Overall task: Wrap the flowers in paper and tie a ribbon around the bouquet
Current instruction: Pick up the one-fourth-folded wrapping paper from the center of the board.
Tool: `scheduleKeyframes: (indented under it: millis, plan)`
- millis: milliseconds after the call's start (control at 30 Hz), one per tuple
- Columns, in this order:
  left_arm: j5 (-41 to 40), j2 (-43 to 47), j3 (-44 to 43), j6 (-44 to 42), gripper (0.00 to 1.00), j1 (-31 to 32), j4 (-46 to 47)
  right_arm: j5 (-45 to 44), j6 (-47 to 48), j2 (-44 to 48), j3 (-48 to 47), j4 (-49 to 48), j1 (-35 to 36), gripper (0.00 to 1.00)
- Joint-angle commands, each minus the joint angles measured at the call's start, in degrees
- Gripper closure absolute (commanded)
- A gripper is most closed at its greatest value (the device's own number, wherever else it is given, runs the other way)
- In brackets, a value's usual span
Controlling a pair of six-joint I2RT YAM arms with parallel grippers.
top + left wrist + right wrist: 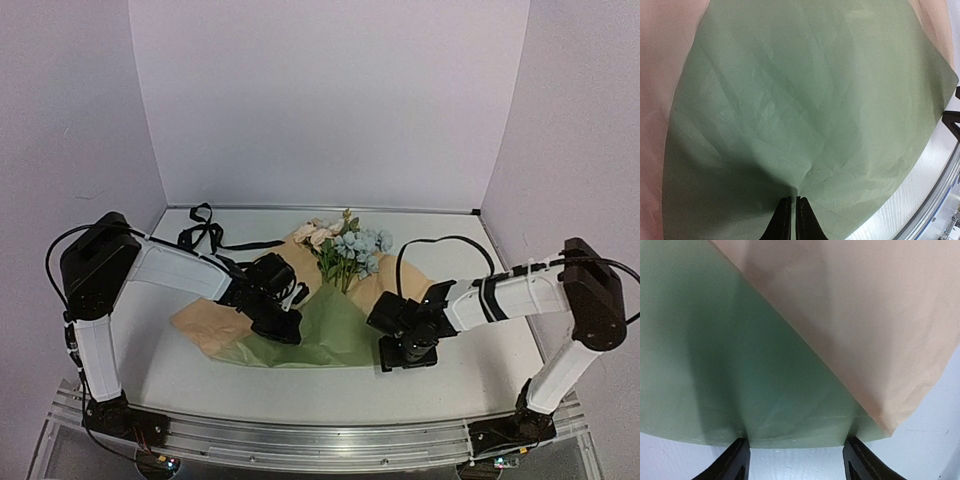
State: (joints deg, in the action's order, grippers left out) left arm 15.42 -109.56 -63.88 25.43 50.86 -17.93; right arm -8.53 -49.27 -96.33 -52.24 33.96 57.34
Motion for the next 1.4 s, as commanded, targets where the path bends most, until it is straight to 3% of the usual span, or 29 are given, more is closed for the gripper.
scheduleKeyframes:
  millis: [0, 233, 433, 600, 800, 1033, 1267, 1367]
  plan:
    - [-0.3, 1.0, 1.5, -0.2, 0.93, -0.4, -0.9, -1.3, -5.3, 8.7, 4.7, 2.4, -2.0, 0.29]
    - [0.9, 1.1, 2.0, -0.3, 0.93, -0.6, -0.2, 3.8, -13.0, 14.4, 10.2, -3.1, -2.7, 0.27]
    - [1.6, 0.9, 2.3, -0.1, 0.93, -0.6, 0.3, 7.3, -21.5, 16.3, 22.6, -24.5, -5.2, 0.27]
    - [1.6, 0.8, 1.9, -0.6, 0.93, -0.7, -0.2, 4.2, -25.7, 18.8, 29.5, -34.2, -5.3, 0.29]
    - [1.6, 0.3, 1.3, -1.0, 0.93, -1.0, -0.8, -1.7, -31.7, 22.1, 38.0, -41.2, -5.4, 0.39]
    - [1.9, -0.5, 0.6, -1.2, 0.93, -1.1, -1.6, -4.6, -31.2, 22.5, 43.6, -49.8, -5.4, 0.42]
    - [1.6, -1.0, -0.5, -1.5, 0.92, -1.1, -2.8, -3.9, -31.9, 18.6, 45.8, -58.5, -5.4, 0.57]
    - [1.6, -1.1, -0.7, -1.4, 0.91, -1.1, -2.8, -4.4, -30.5, 21.0, 46.1, -57.9, -5.3, 0.70]
